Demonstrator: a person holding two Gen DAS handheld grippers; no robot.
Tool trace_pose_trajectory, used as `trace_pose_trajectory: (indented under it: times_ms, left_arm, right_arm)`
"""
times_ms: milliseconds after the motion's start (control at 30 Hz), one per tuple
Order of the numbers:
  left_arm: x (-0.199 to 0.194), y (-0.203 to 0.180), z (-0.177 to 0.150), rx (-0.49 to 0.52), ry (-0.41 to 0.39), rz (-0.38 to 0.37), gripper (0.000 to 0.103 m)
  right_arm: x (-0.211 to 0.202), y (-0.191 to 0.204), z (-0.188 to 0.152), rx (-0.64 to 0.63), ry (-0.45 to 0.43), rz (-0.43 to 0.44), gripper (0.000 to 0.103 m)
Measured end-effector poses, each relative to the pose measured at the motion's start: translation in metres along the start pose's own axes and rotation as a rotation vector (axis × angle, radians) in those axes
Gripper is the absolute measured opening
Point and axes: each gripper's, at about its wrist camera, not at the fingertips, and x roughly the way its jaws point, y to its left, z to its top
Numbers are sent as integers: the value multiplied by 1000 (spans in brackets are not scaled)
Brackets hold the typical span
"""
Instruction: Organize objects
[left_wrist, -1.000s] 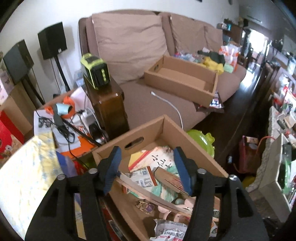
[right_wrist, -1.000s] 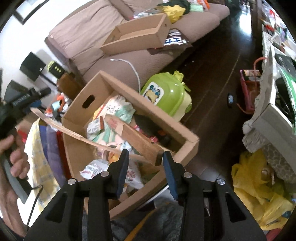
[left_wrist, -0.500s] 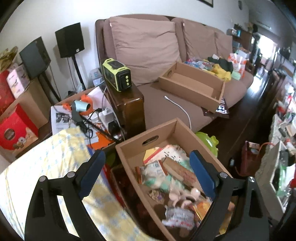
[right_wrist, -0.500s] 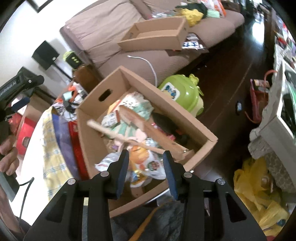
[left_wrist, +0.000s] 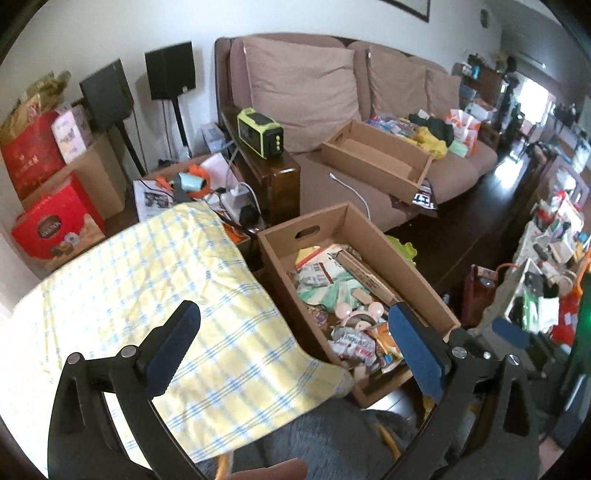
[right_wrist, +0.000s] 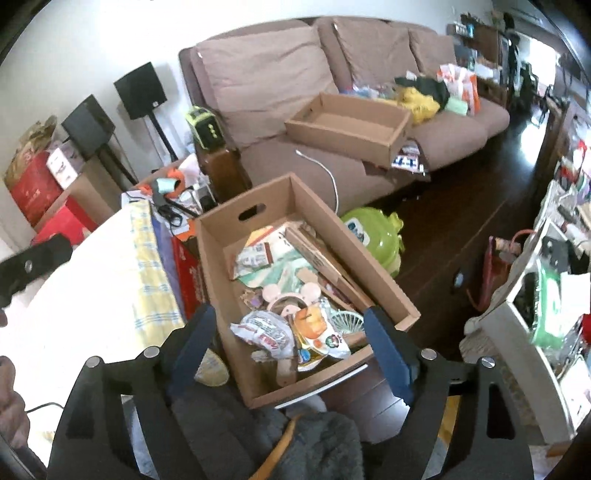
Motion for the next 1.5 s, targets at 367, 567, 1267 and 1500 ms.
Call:
trace_pose_trajectory:
  times_ms: [367,567,1267,1500]
  left_arm:
    - [-67,-13,-32,98,-40,5,102]
    - [-92,-18,-55,130,-45,3,102]
    - [-70,21,-83,75,-29,11,103]
    - [-64,32,-87,30,-107,25,103]
  right_arm:
    - [-65,24,-21,26,-21,-36,99]
    - [-92,39,-43,-19,-80,-8,100]
    - [-97,52,-92,78,-191,-122,102]
    - [-83,64,-94,-6,-137,-237,102]
